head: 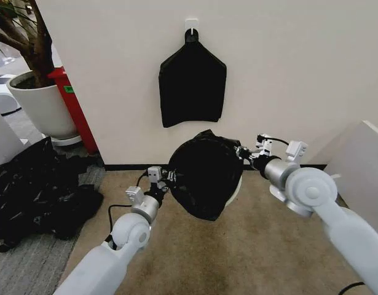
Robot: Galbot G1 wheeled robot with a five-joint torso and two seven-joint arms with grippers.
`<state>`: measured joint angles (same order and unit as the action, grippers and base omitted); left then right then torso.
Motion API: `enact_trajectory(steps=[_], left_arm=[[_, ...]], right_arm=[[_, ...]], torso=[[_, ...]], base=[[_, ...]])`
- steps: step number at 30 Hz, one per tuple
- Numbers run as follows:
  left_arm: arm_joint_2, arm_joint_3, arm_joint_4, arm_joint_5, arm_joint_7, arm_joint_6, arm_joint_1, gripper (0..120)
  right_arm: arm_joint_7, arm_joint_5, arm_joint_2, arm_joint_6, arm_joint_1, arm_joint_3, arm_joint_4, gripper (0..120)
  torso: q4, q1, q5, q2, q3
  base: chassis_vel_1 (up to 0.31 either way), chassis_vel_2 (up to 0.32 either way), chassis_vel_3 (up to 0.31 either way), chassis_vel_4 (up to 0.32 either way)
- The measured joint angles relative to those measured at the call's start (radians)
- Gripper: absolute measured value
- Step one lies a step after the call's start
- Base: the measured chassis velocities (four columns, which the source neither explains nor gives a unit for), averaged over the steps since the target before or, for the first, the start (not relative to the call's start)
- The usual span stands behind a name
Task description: Place the garbage bag over the trash bin.
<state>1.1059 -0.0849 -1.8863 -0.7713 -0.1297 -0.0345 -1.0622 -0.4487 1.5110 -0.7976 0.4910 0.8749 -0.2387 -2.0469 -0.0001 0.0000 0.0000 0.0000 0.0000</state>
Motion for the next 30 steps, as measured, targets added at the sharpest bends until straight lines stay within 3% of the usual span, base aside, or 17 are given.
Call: enact_trajectory(steps=[6, 13, 16, 25, 30], left_arm=[[0.002, -0.005, -0.006, -0.007, 0.022, 0.007, -0.011, 1], [0.019, -0.007, -0.006, -0.075, -0.022, 0.002, -0.004, 1], [0.030, -0.014, 0.009, -0.177, -0.064, -0.022, 0.006, 1], [0.015, -0.031, 0.006, -0.390, -0.064, -0.090, 0.008, 1], [0.002, -0.031, 0.027, -0.357, -0.002, -0.089, 0.013, 1]], right_arm=[[0.136, -0.067, 0.033, 0.011, 0.055, -0.026, 0.027, 3], [0.204, -0.175, 0.054, -0.004, 0.079, -0.032, 0.007, 26], [0.215, -0.210, 0.073, -0.021, 0.090, -0.041, -0.010, 39], [0.194, -0.210, 0.099, -0.025, 0.108, -0.067, -0.025, 72], [0.163, -0.145, 0.098, -0.026, 0.103, -0.105, -0.035, 90]], torso=[[0.0000, 0.000, 0.0001, 0.000, 0.000], [0.0001, 0.000, 0.0000, 0.000, 0.000], [0.0000, 0.000, 0.0000, 0.000, 0.000], [0.0000, 0.000, 0.0000, 0.000, 0.000], [0.0001, 0.000, 0.0001, 0.000, 0.000]], base=[[0.000, 0.000, 0.000, 0.000], [0.000, 0.000, 0.000, 0.000], [0.000, 0.000, 0.000, 0.000], [0.000, 0.000, 0.000, 0.000], [0.000, 0.000, 0.000, 0.000]])
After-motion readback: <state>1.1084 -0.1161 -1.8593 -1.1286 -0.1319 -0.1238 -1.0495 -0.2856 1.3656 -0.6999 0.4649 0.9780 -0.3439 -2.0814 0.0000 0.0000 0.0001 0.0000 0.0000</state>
